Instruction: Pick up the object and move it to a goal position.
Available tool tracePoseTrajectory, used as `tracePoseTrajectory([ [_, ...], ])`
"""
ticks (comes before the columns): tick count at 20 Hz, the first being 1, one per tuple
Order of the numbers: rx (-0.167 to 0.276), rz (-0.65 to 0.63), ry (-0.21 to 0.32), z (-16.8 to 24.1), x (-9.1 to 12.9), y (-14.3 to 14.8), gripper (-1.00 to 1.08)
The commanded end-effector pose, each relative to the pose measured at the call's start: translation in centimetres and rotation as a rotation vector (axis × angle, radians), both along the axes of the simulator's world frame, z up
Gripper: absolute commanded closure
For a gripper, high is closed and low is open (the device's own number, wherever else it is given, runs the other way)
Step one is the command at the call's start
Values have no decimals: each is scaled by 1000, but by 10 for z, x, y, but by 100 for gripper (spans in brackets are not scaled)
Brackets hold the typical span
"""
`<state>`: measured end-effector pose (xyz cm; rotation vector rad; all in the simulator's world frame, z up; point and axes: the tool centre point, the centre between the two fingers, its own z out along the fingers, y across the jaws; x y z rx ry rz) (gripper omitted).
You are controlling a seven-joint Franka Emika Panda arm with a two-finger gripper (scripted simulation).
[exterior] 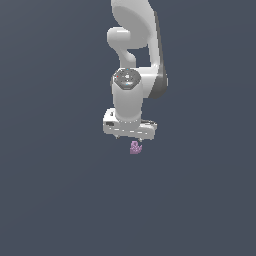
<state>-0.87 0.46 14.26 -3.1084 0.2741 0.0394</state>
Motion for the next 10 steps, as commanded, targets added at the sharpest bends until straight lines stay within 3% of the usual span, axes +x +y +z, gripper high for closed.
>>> tracePoseTrajectory([
  [1, -3, -42, -2, -7, -2, 5, -92],
  [10, -18, -222, -11, -36, -10, 23, -92],
])
